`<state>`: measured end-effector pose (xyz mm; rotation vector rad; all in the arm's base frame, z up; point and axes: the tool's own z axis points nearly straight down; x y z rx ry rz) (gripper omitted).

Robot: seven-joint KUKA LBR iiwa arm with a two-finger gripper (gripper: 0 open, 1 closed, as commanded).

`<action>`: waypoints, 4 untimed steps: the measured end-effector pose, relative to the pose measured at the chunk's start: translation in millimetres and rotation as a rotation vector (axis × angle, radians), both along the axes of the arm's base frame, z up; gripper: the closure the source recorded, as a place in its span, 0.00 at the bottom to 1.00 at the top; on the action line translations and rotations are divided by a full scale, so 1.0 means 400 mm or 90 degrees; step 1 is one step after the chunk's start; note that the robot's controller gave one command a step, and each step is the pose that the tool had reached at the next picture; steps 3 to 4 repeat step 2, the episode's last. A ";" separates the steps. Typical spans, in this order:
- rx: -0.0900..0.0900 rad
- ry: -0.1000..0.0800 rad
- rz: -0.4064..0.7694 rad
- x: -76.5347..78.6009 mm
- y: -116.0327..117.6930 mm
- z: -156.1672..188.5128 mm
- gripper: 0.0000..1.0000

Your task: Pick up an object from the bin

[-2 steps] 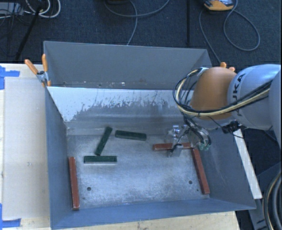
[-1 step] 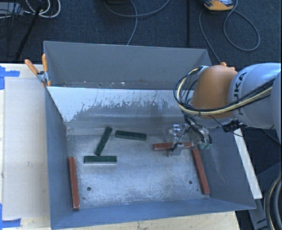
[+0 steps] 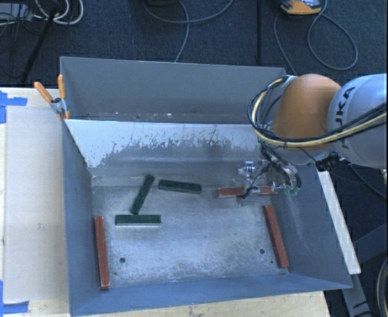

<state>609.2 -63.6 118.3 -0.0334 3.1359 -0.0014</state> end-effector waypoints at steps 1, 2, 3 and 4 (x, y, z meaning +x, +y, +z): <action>0.000 0.002 0.001 0.002 0.001 0.017 1.00; 0.000 -0.001 0.002 0.006 0.002 0.165 1.00; 0.000 -0.001 0.002 0.006 0.002 0.165 1.00; 0.000 -0.001 0.002 0.006 0.002 0.165 1.00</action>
Offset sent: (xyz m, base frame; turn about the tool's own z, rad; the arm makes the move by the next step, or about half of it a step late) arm 0.0001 0.0000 0.0069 0.0000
